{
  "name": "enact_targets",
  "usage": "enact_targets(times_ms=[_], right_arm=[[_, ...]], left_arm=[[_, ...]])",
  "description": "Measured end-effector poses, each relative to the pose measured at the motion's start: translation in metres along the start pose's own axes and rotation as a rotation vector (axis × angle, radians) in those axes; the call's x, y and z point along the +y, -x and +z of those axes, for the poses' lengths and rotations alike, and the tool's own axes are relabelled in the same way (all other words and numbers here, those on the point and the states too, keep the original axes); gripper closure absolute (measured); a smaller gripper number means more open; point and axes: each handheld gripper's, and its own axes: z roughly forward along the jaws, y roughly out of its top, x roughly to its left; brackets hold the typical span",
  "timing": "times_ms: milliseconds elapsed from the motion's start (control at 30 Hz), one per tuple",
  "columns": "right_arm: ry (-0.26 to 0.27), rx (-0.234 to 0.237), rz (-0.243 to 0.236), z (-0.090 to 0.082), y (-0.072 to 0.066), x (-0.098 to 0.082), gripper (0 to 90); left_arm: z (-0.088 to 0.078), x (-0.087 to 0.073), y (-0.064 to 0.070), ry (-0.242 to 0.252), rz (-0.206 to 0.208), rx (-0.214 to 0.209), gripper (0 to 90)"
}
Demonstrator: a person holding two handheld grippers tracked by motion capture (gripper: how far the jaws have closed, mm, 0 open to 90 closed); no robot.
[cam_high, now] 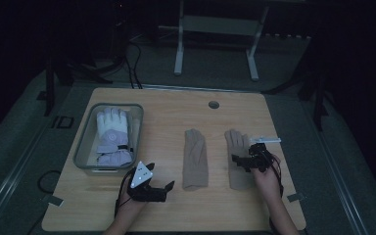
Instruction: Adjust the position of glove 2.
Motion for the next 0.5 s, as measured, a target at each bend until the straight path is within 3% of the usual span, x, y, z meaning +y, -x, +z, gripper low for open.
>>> enact_targets(times_ms=[33,133,167,267,300,333,400,500], right_arm=[[0.014,0.015,-0.009,-0.0006,-0.0001,-0.0002,16.1],[0.025,-0.007,0.006,-0.0009,-0.002,0.0007,10.6],[0.039,-0.067,-0.02,-0.0022,-0.0063,-0.0004,9.8],[0.026,-0.039,-0.009,-0.0013,-0.0059,-0.0008,9.8],[0.015,-0.052,-0.022,0.0001,-0.0059,-0.0013,12.2],[0.004,-0.057,-0.031,0.0022,-0.0044,-0.002,25.1],[0.008,-0.057,-0.026,0.0034,-0.0014,-0.0022,35.9],[0.017,-0.059,-0.035,0.0069,0.0021,-0.0022,41.7]], left_arm=[[-0.0001,0.0,0.0,0.003,-0.003,-0.001,2.7],[-0.0003,0.0,-0.0003,0.003,-0.004,-0.002,2.7],[-0.0002,0.0,-0.0003,0.004,-0.004,-0.001,2.7],[-0.0001,0.0,0.0,0.003,-0.003,-0.004,2.7],[-0.0001,0.0,0.0002,0.002,-0.002,-0.004,2.7],[-0.0001,0.0,0.0003,0.005,-0.004,-0.005,2.7],[-0.0001,0.0,-0.0002,0.003,-0.003,-0.002,2.7],[0.0002,-0.0001,-0.0004,0.004,-0.004,-0.001,2.7]])
